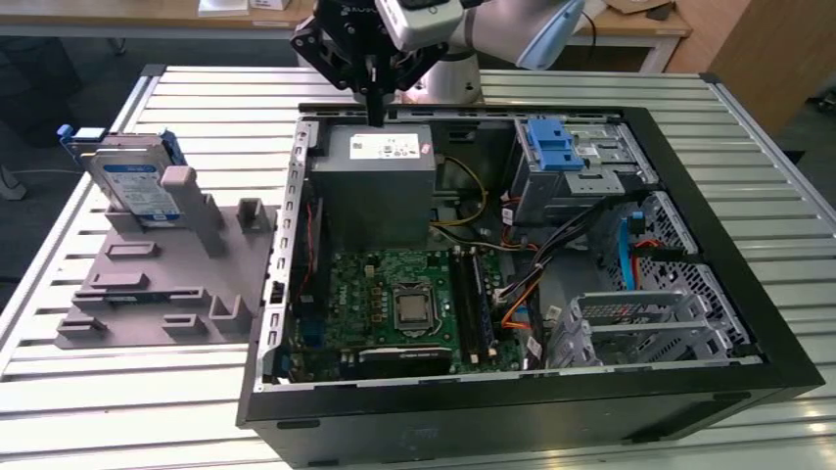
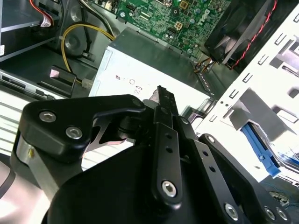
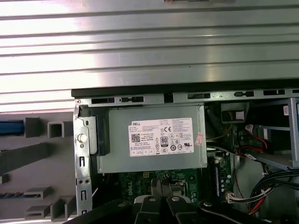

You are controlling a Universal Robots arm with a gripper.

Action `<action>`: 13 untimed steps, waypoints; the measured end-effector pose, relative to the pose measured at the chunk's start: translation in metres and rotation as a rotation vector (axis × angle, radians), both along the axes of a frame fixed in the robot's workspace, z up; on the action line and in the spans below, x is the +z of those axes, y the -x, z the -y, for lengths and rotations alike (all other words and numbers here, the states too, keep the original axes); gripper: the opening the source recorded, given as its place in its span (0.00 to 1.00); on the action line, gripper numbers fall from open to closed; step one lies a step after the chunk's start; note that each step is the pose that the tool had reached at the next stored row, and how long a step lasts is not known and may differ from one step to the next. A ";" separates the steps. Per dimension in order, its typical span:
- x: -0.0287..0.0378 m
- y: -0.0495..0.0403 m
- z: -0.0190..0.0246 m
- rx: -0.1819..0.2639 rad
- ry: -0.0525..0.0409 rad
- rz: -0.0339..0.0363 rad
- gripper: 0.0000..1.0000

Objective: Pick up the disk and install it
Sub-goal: 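Reach for the disk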

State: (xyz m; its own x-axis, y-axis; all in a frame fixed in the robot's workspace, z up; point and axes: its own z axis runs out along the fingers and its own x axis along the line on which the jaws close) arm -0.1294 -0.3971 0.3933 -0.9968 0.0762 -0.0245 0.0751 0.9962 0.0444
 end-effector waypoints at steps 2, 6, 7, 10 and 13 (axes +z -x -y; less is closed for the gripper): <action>0.0000 0.0020 -0.0007 0.000 0.0001 0.0000 0.11; 0.0000 0.0052 -0.0017 0.000 0.0000 0.0000 0.11; -0.0001 0.0058 -0.0017 0.000 0.0000 0.0000 0.11; -0.0001 0.0068 -0.0017 0.000 0.0001 0.0000 0.11; -0.0002 0.0081 -0.0017 0.000 0.0000 0.0000 0.11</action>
State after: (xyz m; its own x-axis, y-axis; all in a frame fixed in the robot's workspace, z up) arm -0.1375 -0.3954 0.3931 -0.9968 0.0762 -0.0245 0.0751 0.9962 0.0444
